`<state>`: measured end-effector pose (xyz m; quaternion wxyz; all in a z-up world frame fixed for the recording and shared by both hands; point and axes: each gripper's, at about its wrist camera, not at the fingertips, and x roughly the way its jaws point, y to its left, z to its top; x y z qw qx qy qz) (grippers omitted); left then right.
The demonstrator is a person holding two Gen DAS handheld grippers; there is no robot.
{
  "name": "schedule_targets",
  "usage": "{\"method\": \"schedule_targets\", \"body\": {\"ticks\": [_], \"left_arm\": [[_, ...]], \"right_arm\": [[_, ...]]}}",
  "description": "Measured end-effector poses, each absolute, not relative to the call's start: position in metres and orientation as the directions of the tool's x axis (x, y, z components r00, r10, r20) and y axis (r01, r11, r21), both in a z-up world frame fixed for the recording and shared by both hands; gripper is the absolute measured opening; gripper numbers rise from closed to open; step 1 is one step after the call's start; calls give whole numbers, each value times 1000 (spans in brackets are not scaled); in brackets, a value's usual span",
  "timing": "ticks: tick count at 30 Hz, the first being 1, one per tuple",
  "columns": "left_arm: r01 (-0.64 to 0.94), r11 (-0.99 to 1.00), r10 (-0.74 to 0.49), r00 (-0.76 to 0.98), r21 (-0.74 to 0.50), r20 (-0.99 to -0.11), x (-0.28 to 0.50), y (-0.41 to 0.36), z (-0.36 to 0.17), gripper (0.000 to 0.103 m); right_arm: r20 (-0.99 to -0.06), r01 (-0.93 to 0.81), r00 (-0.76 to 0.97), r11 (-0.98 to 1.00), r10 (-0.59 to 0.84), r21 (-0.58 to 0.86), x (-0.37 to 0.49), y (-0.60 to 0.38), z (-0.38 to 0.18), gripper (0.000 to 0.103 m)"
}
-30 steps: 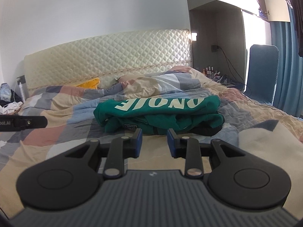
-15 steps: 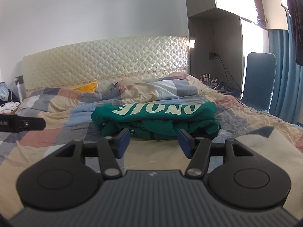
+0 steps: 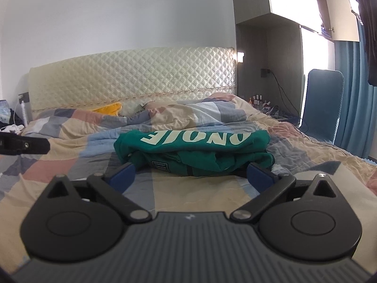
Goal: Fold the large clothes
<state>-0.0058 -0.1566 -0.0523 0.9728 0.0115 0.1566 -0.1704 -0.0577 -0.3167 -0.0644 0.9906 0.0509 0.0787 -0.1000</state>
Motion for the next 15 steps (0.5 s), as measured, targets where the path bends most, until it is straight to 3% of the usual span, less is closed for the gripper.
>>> {"method": "schedule_targets", "body": {"ticks": [15], "left_arm": [[331,943,-317,886,-15,-338,-8,-163,-54,103]], "right_arm": [[-174,219,964,970,-199,105,-58,-320,-64,103]]}}
